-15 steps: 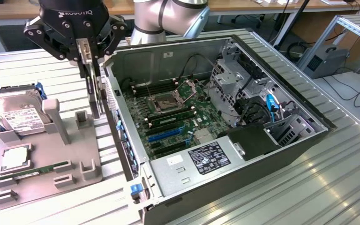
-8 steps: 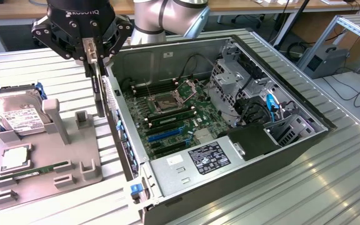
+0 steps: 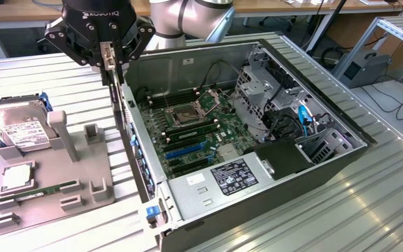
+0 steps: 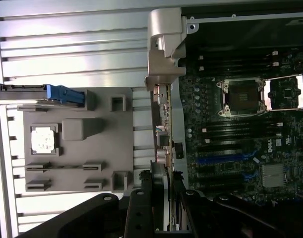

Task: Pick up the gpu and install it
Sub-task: 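Pick up the gpu and move the gpu toward the slot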

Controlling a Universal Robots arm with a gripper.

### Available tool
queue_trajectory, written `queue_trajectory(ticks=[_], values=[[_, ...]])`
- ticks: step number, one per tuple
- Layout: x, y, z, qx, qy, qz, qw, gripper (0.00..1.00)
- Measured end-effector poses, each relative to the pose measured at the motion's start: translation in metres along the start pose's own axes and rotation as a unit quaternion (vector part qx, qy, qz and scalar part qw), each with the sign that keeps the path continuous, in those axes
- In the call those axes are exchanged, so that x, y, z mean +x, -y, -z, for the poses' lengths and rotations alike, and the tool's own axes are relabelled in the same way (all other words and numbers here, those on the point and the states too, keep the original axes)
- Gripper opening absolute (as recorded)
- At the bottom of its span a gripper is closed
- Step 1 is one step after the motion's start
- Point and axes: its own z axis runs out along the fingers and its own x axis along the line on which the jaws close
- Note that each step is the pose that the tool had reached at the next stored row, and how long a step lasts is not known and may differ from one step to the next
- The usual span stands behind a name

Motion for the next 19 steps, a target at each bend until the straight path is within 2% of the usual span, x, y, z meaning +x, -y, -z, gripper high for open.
queue_trajectory(ticks=[19], values=[[-0.015,-0.0011,-0.0005,0.0000,0.0000,0.000,1.0000,0.27]])
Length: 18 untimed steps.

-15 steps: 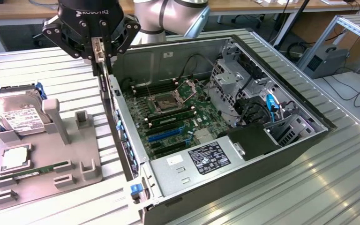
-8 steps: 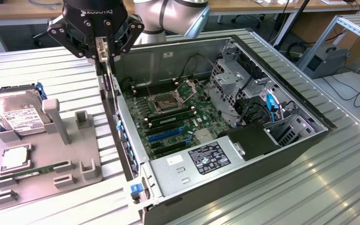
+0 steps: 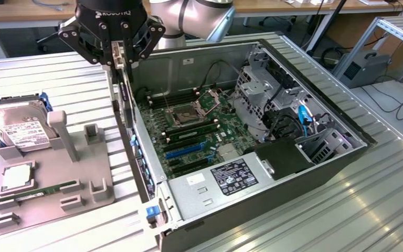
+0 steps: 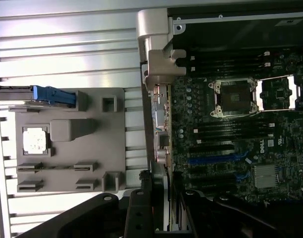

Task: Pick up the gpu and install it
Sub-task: 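Pick up the gpu and move the gpu toward the slot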

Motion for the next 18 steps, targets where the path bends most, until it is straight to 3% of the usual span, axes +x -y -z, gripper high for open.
queue_trajectory(ticks=[18], values=[[-0.012,-0.0008,-0.0005,0.0000,0.0000,0.000,1.0000,0.27]])
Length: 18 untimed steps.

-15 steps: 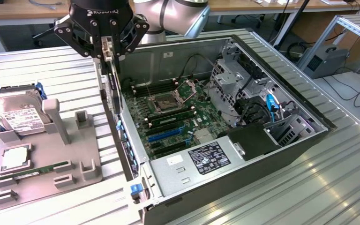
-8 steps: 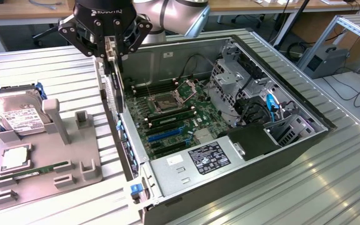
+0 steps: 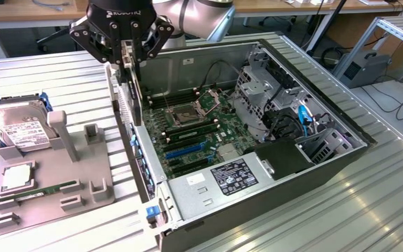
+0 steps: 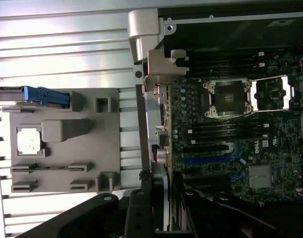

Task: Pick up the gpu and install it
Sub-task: 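Pick up the gpu and move the gpu toward the slot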

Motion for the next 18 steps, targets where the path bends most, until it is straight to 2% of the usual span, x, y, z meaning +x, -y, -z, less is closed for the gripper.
queue_trajectory(ticks=[18], values=[[-0.015,-0.0011,-0.0019,0.0003,0.0000,0.000,1.0000,0.27]])
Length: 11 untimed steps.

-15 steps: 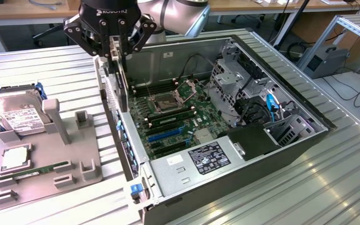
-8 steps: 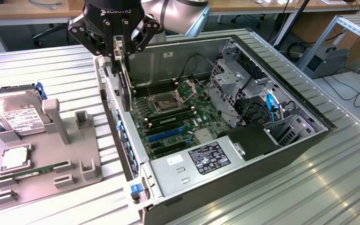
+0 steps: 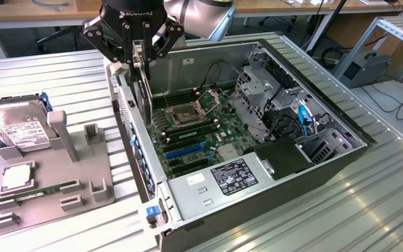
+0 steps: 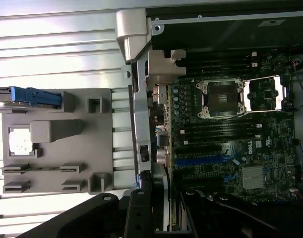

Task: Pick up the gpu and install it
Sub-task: 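Pick up the gpu and move the gpu toward the slot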

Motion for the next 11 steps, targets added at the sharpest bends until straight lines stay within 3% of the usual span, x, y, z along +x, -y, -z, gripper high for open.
queue_trajectory(ticks=[11], values=[[-0.0099,-0.0001,-0.0037,0.0003,0.0000,0.000,1.0000,0.27]])
